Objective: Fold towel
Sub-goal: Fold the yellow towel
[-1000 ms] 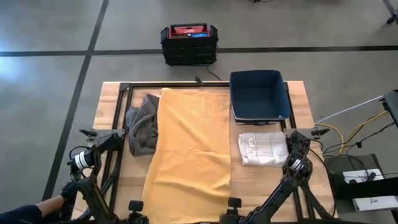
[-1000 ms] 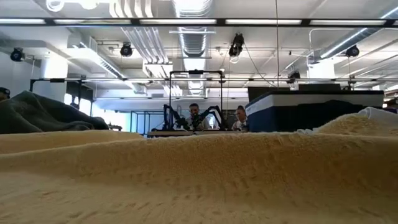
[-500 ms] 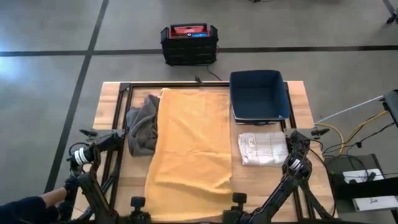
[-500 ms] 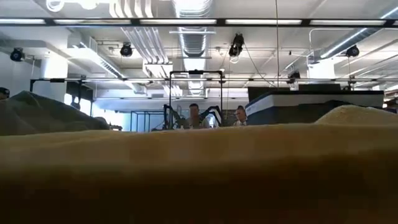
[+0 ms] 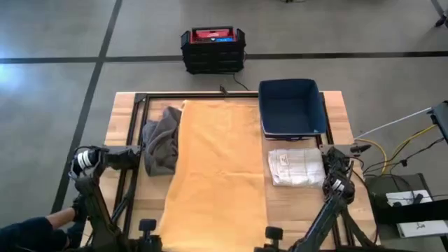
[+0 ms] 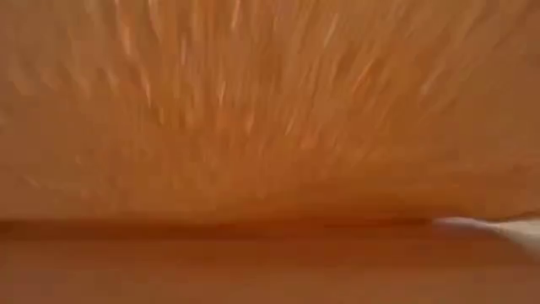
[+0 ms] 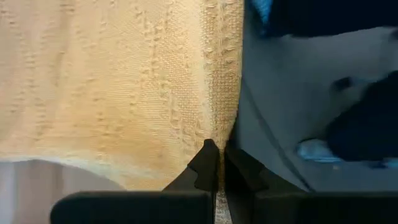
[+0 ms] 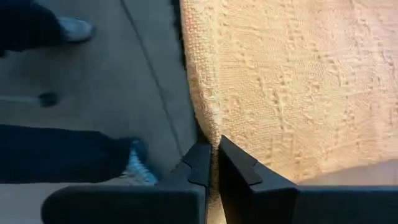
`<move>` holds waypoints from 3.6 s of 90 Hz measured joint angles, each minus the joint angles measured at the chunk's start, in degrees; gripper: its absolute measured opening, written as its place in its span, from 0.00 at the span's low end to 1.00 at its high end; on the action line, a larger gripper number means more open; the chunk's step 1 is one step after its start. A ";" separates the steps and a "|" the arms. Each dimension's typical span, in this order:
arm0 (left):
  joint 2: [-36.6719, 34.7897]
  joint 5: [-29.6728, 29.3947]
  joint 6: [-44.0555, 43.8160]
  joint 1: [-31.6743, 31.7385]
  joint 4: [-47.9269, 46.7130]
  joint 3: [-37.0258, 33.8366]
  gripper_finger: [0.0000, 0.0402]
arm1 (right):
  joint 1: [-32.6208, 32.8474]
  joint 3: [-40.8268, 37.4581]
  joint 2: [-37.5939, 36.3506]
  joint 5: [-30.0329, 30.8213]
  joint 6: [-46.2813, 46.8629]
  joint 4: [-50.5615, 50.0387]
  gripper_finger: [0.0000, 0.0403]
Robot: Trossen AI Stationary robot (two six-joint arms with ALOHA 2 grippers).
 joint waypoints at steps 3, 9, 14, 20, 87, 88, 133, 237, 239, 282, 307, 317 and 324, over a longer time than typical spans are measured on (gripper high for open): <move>-0.23 0.03 0.05 -0.19 1.00 0.01 0.00 | 0.37 0.58 -0.05 0.10 0.64 0.42 0.01; -0.40 0.12 0.93 -0.44 3.29 0.01 0.00 | 1.17 1.33 -0.11 0.30 2.50 0.90 0.00; -0.61 1.17 2.06 -0.67 5.77 0.02 0.00 | 1.78 1.44 -0.09 0.29 4.01 1.45 0.00; -0.81 2.97 2.91 -0.82 8.31 0.02 0.00 | 2.52 1.44 -0.09 0.29 5.36 3.19 0.00; -14.01 -13.57 8.02 3.32 -14.40 -0.34 0.00 | -4.03 8.35 -2.19 13.01 6.47 -21.76 0.00; -14.32 -13.64 7.87 3.67 -15.34 -0.48 0.00 | -4.32 8.33 -2.19 13.12 6.67 -22.58 0.00; -32.23 -15.38 9.50 23.33 -21.41 -23.40 0.00 | -23.56 1.45 -2.57 14.38 -6.47 -23.73 0.00; -38.29 -16.84 56.14 70.54 2.77 -34.69 0.00 | -62.35 -38.46 -24.93 11.75 -36.63 -2.55 0.00; -38.29 -16.76 57.40 71.36 3.99 -35.22 0.00 | -62.78 -39.01 -24.92 11.81 -37.21 -1.79 0.00; -38.11 -16.16 64.54 80.18 16.25 -43.08 0.01 | -68.50 -42.45 -24.87 11.81 -43.06 6.24 0.00; -38.11 -16.53 70.38 80.15 21.36 -44.42 0.14 | -69.62 -42.49 -24.87 12.68 -44.30 8.72 0.18; -38.11 -17.85 71.40 80.15 21.09 -43.09 0.29 | -69.97 -42.45 -25.03 15.27 -45.78 8.92 0.31; -38.39 -18.22 71.36 80.13 19.87 -40.94 0.40 | -69.95 -41.38 -25.33 16.73 -47.78 7.67 0.39</move>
